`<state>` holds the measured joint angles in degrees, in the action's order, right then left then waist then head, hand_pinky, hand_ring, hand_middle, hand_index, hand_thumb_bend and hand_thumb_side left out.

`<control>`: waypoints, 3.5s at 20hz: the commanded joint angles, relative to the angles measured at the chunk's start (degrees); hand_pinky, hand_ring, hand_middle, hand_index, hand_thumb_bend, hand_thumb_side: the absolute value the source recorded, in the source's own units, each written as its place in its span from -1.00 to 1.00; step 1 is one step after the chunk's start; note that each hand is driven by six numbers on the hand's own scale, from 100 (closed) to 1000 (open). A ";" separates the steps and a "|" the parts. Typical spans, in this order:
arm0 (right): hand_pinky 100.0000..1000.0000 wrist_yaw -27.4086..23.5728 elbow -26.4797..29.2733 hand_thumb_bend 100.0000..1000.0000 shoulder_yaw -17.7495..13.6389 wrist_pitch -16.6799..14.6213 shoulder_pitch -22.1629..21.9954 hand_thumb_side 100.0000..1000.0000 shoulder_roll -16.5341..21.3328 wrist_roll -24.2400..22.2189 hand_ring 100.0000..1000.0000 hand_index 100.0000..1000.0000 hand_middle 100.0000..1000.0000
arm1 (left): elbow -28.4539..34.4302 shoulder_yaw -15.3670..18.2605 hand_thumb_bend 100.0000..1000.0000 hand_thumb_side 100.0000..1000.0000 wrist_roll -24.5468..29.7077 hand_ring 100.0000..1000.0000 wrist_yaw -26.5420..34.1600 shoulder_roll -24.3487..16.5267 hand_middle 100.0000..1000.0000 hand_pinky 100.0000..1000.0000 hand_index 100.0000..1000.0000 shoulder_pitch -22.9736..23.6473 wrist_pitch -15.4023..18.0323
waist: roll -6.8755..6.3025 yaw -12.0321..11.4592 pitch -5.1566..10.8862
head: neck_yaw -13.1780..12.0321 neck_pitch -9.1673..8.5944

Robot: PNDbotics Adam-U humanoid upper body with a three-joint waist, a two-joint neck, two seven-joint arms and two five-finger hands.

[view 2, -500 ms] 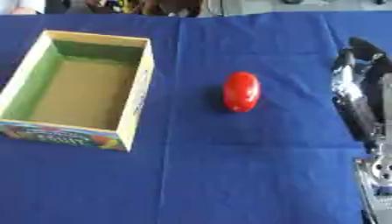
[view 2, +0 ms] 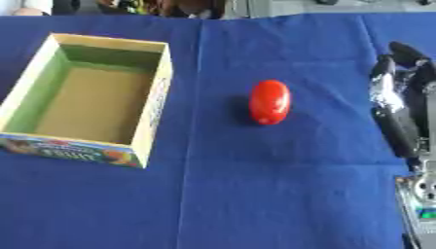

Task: Pick up objects on the table and place them in the box.

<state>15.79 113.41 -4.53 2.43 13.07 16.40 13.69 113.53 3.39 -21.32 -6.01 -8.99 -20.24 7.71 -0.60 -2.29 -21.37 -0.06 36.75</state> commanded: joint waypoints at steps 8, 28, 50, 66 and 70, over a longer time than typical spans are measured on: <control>0.32 4.45 1.18 -1.00 0.91 2.95 3.86 0.75 10.60 -2.67 0.36 0.74 0.46 | 1.06 -0.19 -1.00 1.00 0.31 0.66 0.44 -0.26 0.53 0.10 0.46 -0.33 0.00 | 0.13 -0.36 0.84 | -0.03 0.83; 0.72 12.68 0.90 0.13 9.79 14.20 18.16 0.54 35.06 -36.70 0.70 0.94 0.67 | 1.06 -1.09 -1.00 1.00 1.37 0.66 1.05 -0.59 0.53 0.10 0.46 -0.22 -0.34 | 0.39 -1.63 0.95 | 3.79 0.56; 0.74 9.72 -10.53 0.20 18.60 17.70 29.50 0.00 35.74 -55.49 0.77 0.97 0.74 | 1.06 -1.59 -1.00 1.00 1.99 0.66 1.59 -0.52 0.54 0.10 0.45 0.06 -0.63 | 1.11 -2.70 0.91 | 5.72 0.05; 0.74 15.16 -22.43 0.33 23.32 13.48 32.90 -0.09 31.05 -56.00 0.79 0.96 0.75 | 1.06 -1.79 -1.00 1.00 2.39 0.66 1.96 -0.35 0.54 0.10 0.45 -0.18 -0.70 | 1.37 -3.77 0.03 | 6.70 -0.31; 0.73 14.81 -23.16 0.20 23.62 12.97 33.04 -0.04 30.53 -56.42 0.78 0.96 0.74 | 1.06 -1.81 -1.00 1.00 2.41 0.66 2.01 -0.29 0.54 0.10 0.45 -0.22 -0.69 | 1.37 -3.79 -0.09 | 6.69 -0.35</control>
<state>30.35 90.14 19.48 15.76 44.92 46.04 -42.67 113.53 1.64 -19.07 -4.08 -8.99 -20.01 6.94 0.79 -6.03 -22.51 6.52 37.10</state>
